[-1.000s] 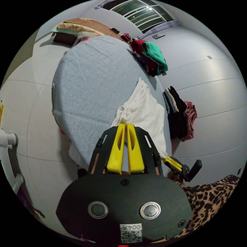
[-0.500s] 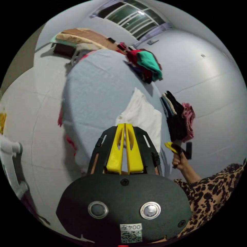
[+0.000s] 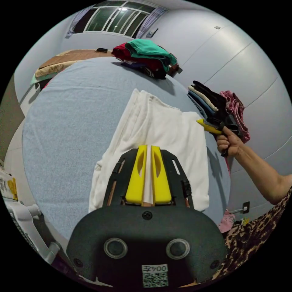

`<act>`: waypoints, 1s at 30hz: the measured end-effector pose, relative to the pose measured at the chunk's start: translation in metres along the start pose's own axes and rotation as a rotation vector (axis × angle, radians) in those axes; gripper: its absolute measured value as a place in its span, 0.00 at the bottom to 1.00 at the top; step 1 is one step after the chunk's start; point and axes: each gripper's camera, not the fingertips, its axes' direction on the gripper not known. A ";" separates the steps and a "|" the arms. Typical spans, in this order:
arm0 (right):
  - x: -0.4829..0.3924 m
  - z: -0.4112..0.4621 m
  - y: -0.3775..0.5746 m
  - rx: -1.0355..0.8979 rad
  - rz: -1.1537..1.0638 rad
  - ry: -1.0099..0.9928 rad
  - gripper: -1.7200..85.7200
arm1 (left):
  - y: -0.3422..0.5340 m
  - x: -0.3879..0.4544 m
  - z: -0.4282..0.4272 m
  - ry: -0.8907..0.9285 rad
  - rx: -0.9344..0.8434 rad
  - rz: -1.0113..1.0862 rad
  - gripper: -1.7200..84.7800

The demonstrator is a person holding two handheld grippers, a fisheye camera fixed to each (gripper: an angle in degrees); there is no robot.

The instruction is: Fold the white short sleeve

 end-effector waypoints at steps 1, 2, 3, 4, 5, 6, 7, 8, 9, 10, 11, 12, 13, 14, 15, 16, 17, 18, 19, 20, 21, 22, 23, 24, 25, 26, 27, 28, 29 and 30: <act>-0.006 -0.004 -0.003 0.014 -0.040 0.049 0.06 | 0.000 -0.003 0.001 0.017 0.000 -0.011 0.03; -0.008 -0.004 -0.009 0.022 -0.089 0.147 0.05 | 0.000 -0.006 0.002 0.046 -0.001 -0.026 0.03; 0.004 0.006 -0.016 -0.036 -0.063 0.183 0.04 | -0.001 -0.006 0.003 0.054 -0.002 -0.030 0.03; 0.012 0.011 -0.019 -0.063 -0.039 0.183 0.03 | -0.001 -0.005 0.003 0.050 -0.001 -0.028 0.03; 0.028 0.019 -0.020 -0.083 0.019 0.146 0.03 | -0.001 -0.003 0.004 0.039 -0.001 -0.023 0.03; 0.040 0.017 -0.018 -0.055 0.071 0.077 0.03 | -0.001 -0.001 0.004 0.036 -0.002 -0.022 0.03; 0.044 0.016 -0.017 -0.051 0.092 0.055 0.03 | -0.001 -0.002 0.004 0.039 -0.002 -0.023 0.03; 0.050 0.011 -0.013 -0.042 0.109 0.029 0.04 | -0.002 -0.003 0.005 0.050 -0.001 -0.029 0.03; 0.052 0.003 -0.007 -0.033 0.103 0.017 0.06 | -0.002 -0.004 0.006 0.064 0.000 -0.037 0.04; 0.054 -0.001 -0.004 -0.028 0.097 0.015 0.07 | -0.003 -0.005 0.006 0.071 0.000 -0.041 0.04; 0.057 -0.010 0.006 -0.026 0.085 -0.008 0.09 | -0.003 -0.005 0.006 0.078 0.001 -0.045 0.04; 0.060 -0.017 0.020 -0.043 0.075 -0.046 0.11 | -0.004 -0.004 0.007 0.075 0.001 -0.044 0.04; 0.061 -0.019 0.028 -0.061 0.067 -0.065 0.12 | -0.004 -0.002 0.006 0.069 0.002 -0.041 0.05; 0.062 -0.021 0.047 -0.104 0.052 -0.099 0.13 | -0.007 0.004 0.005 0.074 -0.009 -0.029 0.05; 0.063 -0.020 0.068 -0.146 0.041 -0.137 0.13 | -0.010 0.010 -0.001 0.084 -0.011 -0.032 0.07; 0.063 -0.020 0.079 -0.166 0.042 -0.152 0.13 | -0.012 0.014 -0.006 0.088 0.007 -0.026 0.08; 0.064 -0.019 0.102 -0.194 0.049 -0.175 0.14 | -0.016 0.020 -0.016 0.088 0.047 -0.009 0.09; 0.065 -0.016 0.124 -0.220 0.057 -0.194 0.14 | -0.023 0.024 -0.023 0.065 0.062 0.011 0.09; 0.065 -0.014 0.134 -0.233 0.062 -0.202 0.14 | -0.028 0.025 -0.025 0.048 0.064 0.019 0.10; 0.065 -0.011 0.152 -0.243 0.072 -0.227 0.15 | -0.040 0.025 -0.025 0.020 0.063 0.024 0.10; 0.066 -0.009 0.167 -0.231 0.094 -0.264 0.15 | -0.054 0.022 -0.022 -0.001 0.047 0.021 0.11; 0.065 -0.007 0.173 -0.233 0.103 -0.277 0.15 | -0.061 0.020 -0.019 -0.011 0.036 0.017 0.12; 0.063 -0.004 0.183 -0.228 0.109 -0.292 0.15 | -0.075 0.015 -0.013 -0.038 0.011 0.007 0.13; 0.061 -0.002 0.190 -0.222 0.107 -0.290 0.15 | -0.088 0.011 -0.006 -0.064 -0.007 0.001 0.14; 0.059 -0.002 0.192 -0.219 0.107 -0.288 0.15 | -0.094 0.010 -0.003 -0.071 -0.013 -0.001 0.15; 0.058 0.000 0.196 -0.214 0.110 -0.287 0.15 | -0.105 0.008 0.005 -0.081 -0.038 -0.003 0.15; 0.056 0.002 0.199 -0.215 0.112 -0.287 0.15 | -0.115 0.008 0.014 -0.091 -0.077 0.007 0.16; 0.055 0.003 0.199 -0.217 0.111 -0.287 0.15 | -0.118 0.009 0.019 -0.097 -0.092 0.018 0.16; 0.053 0.006 0.201 -0.226 0.106 -0.282 0.14 | -0.124 0.011 0.027 -0.111 -0.121 0.036 0.16; 0.050 0.009 0.202 -0.233 0.100 -0.269 0.14 | -0.127 0.014 0.034 -0.135 -0.148 0.054 0.15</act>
